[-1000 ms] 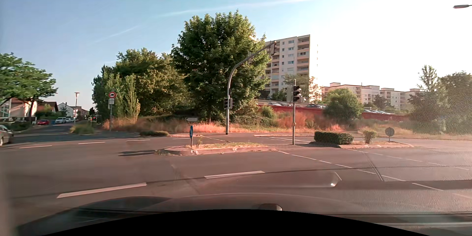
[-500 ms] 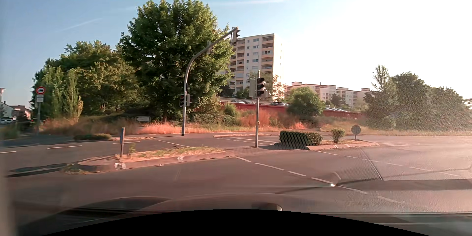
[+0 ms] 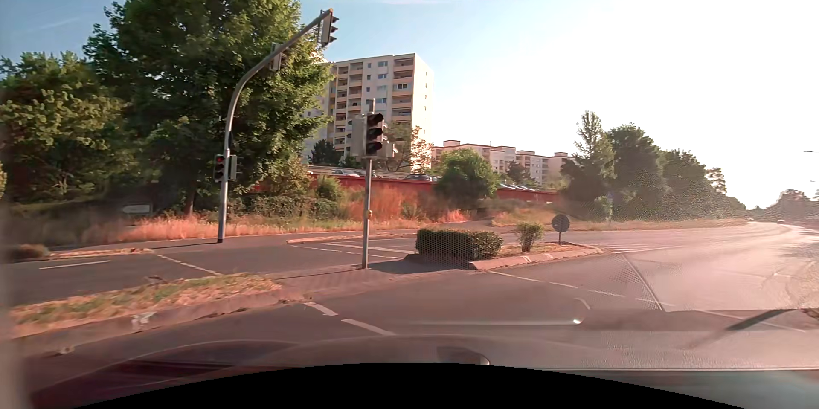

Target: Follow the waypoints while adhering to traffic rules and regulations

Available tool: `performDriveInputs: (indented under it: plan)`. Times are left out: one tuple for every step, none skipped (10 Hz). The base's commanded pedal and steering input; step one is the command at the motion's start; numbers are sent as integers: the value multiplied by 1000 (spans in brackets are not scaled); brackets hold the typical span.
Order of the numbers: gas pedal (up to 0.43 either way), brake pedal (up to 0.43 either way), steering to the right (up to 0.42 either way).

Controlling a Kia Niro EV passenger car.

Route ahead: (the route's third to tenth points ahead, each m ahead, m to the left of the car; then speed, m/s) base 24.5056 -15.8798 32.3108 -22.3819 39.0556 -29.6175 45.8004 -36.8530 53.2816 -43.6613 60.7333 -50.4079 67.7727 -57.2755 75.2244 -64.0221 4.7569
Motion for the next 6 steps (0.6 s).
performDriveInputs:
  plan:
    - [47,0,299]
    - [47,0,301]
    - [47,0,301]
    - [47,0,300]
    - [67,0,300]
    - [67,0,300]
